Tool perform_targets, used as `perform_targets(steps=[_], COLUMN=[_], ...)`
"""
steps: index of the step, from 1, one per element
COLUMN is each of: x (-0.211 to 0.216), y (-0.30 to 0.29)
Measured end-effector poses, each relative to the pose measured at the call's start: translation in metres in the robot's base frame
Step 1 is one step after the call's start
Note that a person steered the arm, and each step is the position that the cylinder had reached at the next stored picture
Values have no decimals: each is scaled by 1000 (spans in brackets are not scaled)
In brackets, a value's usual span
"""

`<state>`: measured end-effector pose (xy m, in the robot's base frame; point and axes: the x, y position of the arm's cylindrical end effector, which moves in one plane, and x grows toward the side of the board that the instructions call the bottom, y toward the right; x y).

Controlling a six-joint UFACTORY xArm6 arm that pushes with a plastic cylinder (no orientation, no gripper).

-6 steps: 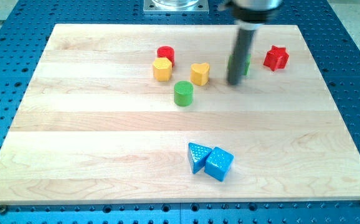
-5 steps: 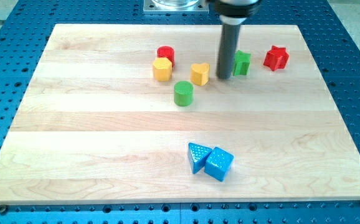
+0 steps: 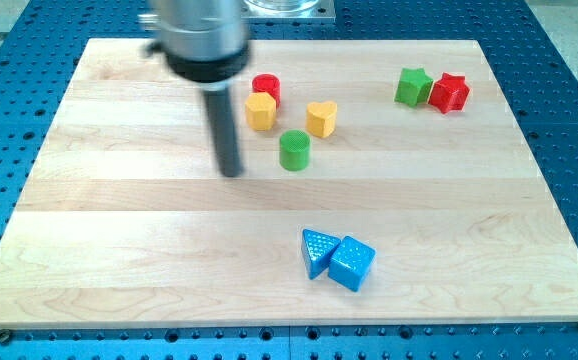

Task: Place the green circle into the red and green stars

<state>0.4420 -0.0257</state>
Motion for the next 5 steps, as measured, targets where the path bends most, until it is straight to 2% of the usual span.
perform_targets(steps=[1,2,3,4,5], x=[-8,-11,-38,-45,-33], y=[96,27,122,161,172])
